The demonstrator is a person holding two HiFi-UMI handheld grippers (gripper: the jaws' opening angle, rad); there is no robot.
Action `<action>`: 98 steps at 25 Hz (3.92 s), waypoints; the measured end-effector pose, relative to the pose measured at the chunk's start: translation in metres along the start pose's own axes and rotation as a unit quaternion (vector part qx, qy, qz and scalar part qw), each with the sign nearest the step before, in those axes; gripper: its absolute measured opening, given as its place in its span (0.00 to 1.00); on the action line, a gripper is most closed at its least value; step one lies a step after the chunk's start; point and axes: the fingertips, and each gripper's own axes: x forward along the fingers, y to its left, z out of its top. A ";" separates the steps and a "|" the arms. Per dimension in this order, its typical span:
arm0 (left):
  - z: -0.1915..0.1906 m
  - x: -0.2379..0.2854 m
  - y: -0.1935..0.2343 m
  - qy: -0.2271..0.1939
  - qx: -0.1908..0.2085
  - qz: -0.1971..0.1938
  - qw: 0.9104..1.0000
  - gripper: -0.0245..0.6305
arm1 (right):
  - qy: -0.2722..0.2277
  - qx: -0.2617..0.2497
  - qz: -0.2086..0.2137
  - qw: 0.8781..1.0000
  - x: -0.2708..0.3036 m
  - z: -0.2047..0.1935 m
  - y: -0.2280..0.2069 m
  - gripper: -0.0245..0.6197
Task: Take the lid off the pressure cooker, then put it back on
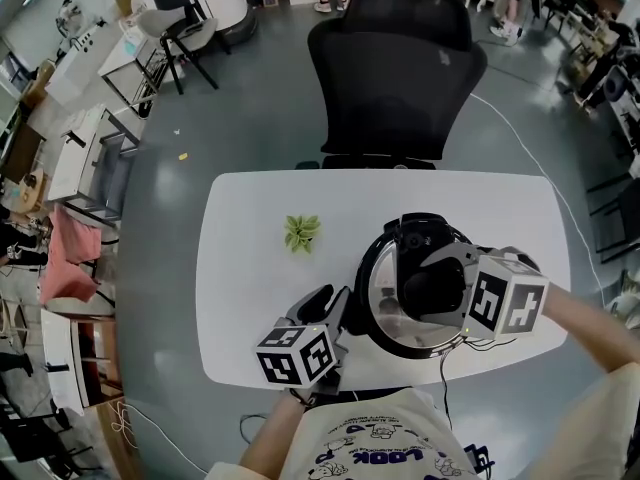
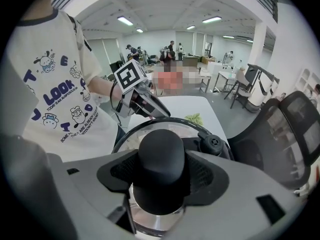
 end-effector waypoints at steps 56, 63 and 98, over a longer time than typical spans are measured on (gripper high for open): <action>-0.006 -0.011 -0.003 -0.002 0.005 -0.005 1.000 0.26 | -0.014 0.056 -0.036 0.998 -0.008 -0.015 -0.005 0.50; -0.002 -0.011 -0.001 -0.008 0.007 -0.002 1.000 0.26 | -0.011 0.071 -0.032 0.997 0.004 -0.017 -0.009 0.50; -0.003 -0.012 0.000 -0.008 0.020 0.001 1.000 0.26 | 0.021 -0.038 0.013 0.999 0.009 -0.019 -0.003 0.50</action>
